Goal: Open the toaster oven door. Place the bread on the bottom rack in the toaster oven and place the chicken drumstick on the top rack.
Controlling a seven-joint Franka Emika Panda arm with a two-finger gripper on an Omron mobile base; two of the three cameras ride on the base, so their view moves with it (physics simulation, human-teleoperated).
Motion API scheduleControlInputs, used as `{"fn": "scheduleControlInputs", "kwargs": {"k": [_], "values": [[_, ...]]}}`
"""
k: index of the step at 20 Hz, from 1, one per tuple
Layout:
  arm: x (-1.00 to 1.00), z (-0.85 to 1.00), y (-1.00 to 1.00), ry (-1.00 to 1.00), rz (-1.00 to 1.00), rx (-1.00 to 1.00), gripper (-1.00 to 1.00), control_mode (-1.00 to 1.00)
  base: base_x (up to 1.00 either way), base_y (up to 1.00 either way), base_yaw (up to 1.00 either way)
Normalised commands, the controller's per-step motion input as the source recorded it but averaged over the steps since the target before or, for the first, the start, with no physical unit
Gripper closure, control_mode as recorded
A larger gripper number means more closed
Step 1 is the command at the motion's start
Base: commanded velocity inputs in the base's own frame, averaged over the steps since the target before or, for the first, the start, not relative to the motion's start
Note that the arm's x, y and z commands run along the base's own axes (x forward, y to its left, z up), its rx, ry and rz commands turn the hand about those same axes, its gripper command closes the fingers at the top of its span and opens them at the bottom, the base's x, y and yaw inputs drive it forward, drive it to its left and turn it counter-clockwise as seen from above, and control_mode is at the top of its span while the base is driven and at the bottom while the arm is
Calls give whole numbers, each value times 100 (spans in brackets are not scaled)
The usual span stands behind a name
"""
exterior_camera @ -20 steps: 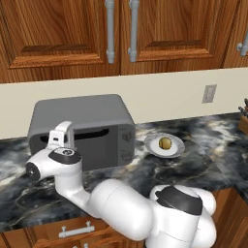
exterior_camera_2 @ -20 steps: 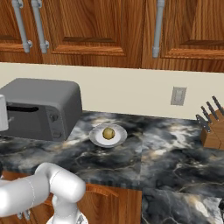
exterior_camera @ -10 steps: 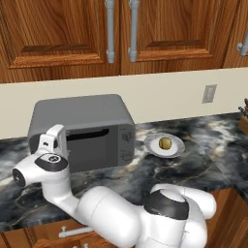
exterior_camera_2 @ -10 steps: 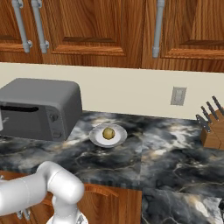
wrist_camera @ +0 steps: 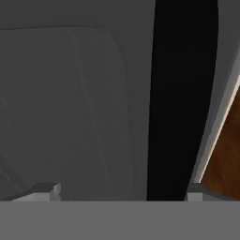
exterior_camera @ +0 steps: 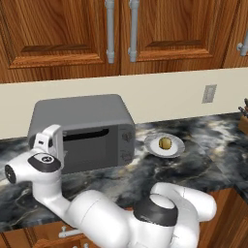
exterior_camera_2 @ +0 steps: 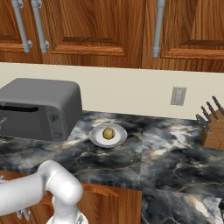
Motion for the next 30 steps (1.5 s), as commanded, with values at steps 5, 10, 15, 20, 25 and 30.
{"fn": "scheduleControlInputs", "kwargs": {"k": [5,10,15,20,25,30], "values": [[3,-3,-22,21,0,5,-100,-100,0,0,0],[11,-3,-23,14,1,7,-100,-100,0,0,0],[6,-25,-28,14,2,3,-100,-100,0,0,0],[16,-35,-32,14,8,5,-100,-100,0,0,0],[24,-42,-30,8,13,1,100,-100,0,0,0],[26,-48,-33,7,14,0,100,-100,0,0,0]]}}
